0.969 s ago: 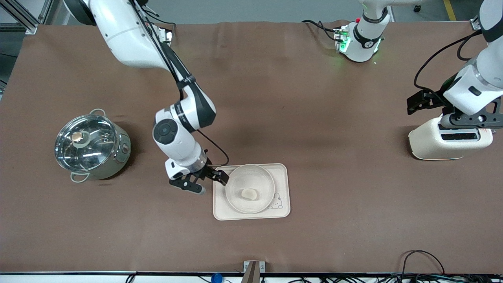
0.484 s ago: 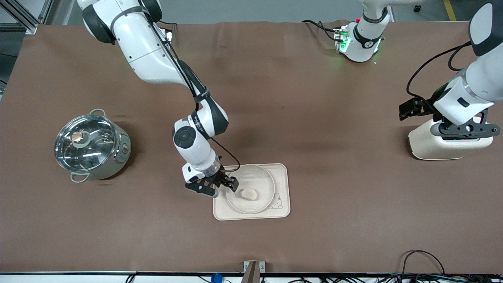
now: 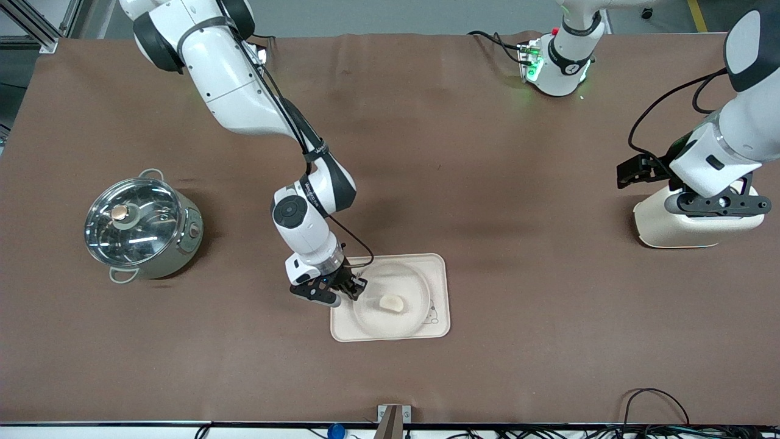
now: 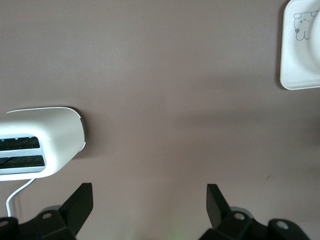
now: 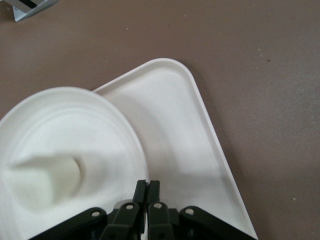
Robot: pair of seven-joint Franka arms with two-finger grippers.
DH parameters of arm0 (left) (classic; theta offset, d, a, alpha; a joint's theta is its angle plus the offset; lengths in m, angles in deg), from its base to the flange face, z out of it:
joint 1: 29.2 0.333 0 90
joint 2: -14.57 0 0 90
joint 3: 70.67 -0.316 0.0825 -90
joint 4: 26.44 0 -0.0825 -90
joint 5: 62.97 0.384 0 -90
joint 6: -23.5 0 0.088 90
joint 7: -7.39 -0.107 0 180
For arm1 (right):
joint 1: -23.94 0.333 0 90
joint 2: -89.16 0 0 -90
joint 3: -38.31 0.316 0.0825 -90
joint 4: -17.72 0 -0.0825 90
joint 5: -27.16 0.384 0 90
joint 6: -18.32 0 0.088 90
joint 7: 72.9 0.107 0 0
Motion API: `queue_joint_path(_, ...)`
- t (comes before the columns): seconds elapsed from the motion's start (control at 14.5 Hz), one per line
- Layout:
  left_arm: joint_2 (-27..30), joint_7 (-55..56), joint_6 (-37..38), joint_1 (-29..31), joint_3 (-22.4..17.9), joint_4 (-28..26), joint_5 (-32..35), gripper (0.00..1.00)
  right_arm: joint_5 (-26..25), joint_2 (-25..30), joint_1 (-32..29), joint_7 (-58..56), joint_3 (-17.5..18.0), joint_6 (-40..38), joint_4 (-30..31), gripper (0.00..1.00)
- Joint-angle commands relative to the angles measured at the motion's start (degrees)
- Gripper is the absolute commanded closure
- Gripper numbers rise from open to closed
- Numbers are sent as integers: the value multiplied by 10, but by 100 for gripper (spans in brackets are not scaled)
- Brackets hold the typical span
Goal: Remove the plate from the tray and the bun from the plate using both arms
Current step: 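Lift the plate off the tray with the right gripper while the left gripper approaches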
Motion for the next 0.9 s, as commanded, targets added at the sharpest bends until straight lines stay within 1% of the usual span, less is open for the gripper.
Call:
queue_joint_path(0.0,3,1,-5,0,0,-3,-10,0,-8,-1,-3,-19,0,7,0,100)
queue_joint_path(0.07,3,1,-5,0,0,-2,-10,0,-5,7,0,-20,1,9,10,100)
queue_joint_path(0.21,3,1,-4,0,1,0,-10,0,-4,43,-3,-18,25,10,42,100)
queue_joint_path(0.28,3,1,-4,0,0,1,-10,0,-4,65,-5,-18,34,19,71,100)
queue_joint_path(0.55,3,6,-4,-4,2,1,-10,0,-4,172,-4,-20,38,36,212,100)
queue_joint_path(0.69,3,40,-2,-15,11,1,-11,0,-4,208,-3,-20,51,76,284,100)
queue_joint_path(0.83,3,91,1,-17,31,-1,-11,0,-4,222,-1,-20,65,140,351,100)
